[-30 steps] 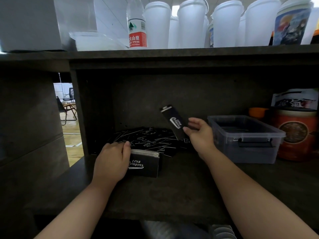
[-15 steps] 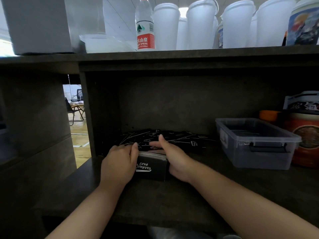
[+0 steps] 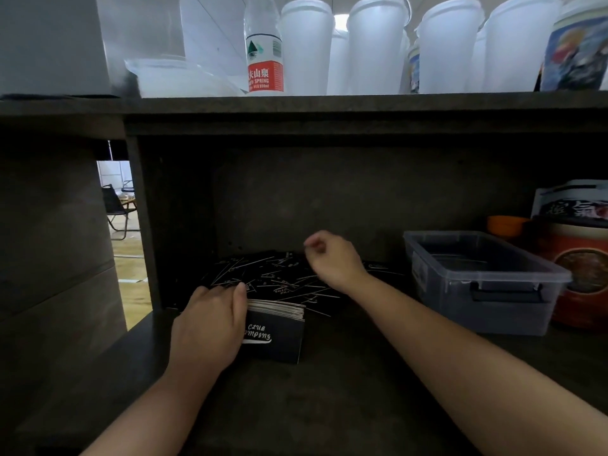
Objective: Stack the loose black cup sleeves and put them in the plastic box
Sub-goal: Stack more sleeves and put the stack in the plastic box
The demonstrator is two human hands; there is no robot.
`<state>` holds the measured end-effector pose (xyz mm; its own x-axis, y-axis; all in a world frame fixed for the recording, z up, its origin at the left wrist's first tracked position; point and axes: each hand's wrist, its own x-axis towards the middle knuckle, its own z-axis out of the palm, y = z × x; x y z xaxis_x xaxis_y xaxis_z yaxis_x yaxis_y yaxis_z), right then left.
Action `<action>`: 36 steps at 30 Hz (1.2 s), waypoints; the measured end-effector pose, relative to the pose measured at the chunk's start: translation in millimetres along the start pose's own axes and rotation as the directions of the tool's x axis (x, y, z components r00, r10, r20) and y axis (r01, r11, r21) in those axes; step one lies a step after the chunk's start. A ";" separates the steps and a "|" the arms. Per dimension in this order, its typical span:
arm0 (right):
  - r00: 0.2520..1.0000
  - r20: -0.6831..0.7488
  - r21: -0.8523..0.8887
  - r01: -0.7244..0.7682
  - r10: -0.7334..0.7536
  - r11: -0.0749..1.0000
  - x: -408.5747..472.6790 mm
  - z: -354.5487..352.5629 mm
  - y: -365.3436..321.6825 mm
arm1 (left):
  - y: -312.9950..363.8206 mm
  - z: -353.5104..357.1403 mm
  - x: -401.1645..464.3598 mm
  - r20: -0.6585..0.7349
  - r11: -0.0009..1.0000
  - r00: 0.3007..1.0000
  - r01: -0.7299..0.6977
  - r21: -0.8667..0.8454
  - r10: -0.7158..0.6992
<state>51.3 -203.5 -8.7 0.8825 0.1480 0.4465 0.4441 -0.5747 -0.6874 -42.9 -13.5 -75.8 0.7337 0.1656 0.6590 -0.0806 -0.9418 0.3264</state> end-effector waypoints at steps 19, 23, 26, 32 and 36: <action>0.830 -0.016 -0.699 0.390 -0.558 0.600 -33.8 -12.2 30.3 | -0.7 0.1 0.2 -0.015 1.000 1.000 -0.003 -0.029 0.002; 0.740 -0.442 -0.395 0.347 -0.507 0.851 -38.8 -41.5 27.1 | 0.1 -0.5 -0.4 -0.006 1.000 1.000 -0.010 -0.024 0.010; 0.852 -0.518 0.164 0.194 -0.083 0.967 -37.4 -53.2 23.0 | 0.2 -1.5 -1.0 -0.002 1.000 1.000 -0.010 -0.013 0.010; 0.975 0.113 0.360 -0.221 0.193 0.906 -41.2 -52.9 15.9 | 0.9 -1.5 1.3 -0.033 1.000 0.999 0.001 -0.029 -0.001; 0.751 0.653 -0.067 -0.074 0.100 0.995 -54.1 -44.9 15.1 | -0.4 0.6 -0.4 -0.091 0.995 0.996 -0.008 -0.102 -0.002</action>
<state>3.3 -256.3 -17.5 0.8081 0.5792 -0.1070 0.3664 -0.6365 -0.6787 -42.8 -13.4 -76.5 0.6692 0.1930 0.7176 -0.1550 -0.9082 0.3888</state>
